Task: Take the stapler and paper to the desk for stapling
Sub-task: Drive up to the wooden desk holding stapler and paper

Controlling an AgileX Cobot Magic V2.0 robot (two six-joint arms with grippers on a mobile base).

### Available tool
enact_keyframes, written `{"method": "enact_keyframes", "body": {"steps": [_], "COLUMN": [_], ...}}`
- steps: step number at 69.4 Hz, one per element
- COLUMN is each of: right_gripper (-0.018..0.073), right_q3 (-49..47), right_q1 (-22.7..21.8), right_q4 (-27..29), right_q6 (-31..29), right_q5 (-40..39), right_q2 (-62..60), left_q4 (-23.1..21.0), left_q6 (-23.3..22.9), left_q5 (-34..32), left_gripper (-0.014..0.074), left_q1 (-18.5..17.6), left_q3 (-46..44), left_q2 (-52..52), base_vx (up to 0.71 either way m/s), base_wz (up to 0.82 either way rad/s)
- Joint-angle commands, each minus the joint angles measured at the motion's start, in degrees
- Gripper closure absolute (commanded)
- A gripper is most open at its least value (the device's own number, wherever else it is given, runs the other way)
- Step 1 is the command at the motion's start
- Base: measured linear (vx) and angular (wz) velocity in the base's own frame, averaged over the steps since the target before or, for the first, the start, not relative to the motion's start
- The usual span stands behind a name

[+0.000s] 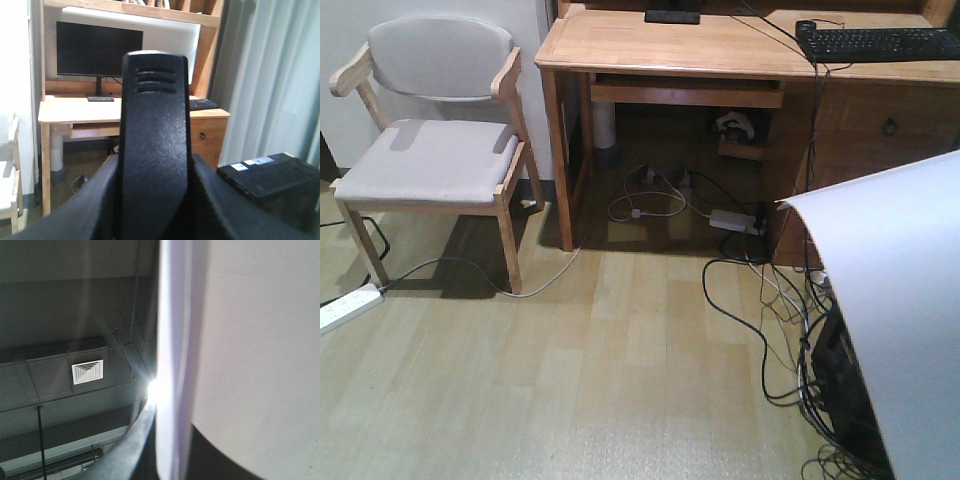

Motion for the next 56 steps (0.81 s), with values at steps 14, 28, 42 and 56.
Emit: {"method": "enact_keyframes", "body": {"steps": [14,28,42,56], "right_gripper": [0.0568,0.0568,0.0568,0.0568], "right_q3": [-1.8,-1.8,-1.8,-1.8], "right_q1": [-0.5,-0.5,-0.5,-0.5], "right_q4": [0.9,0.9,0.9,0.9], "right_q6": [-0.5,-0.5,-0.5,-0.5], "right_q5": [-1.6,-1.6,-1.6,-1.6], "right_q2": [0.7,0.7,0.7,0.7], "left_q4": [0.4,0.4,0.4,0.4], "left_q6": [-0.2,-0.2,-0.2,-0.2], "left_q5": [-6.5,-6.5,-6.5,-6.5], "left_gripper": [0.0603,0.0603,0.0603,0.0603], "left_q1": [-0.2,-0.2,-0.2,-0.2], "left_q3": [-1.4,-1.4,-1.4,-1.4], "left_q2": [1.1,1.1,1.1,1.1], "base_vx": [0.34,0.38,0.4,0.42], "base_wz": [0.03,0.05,0.07,0.05]}}
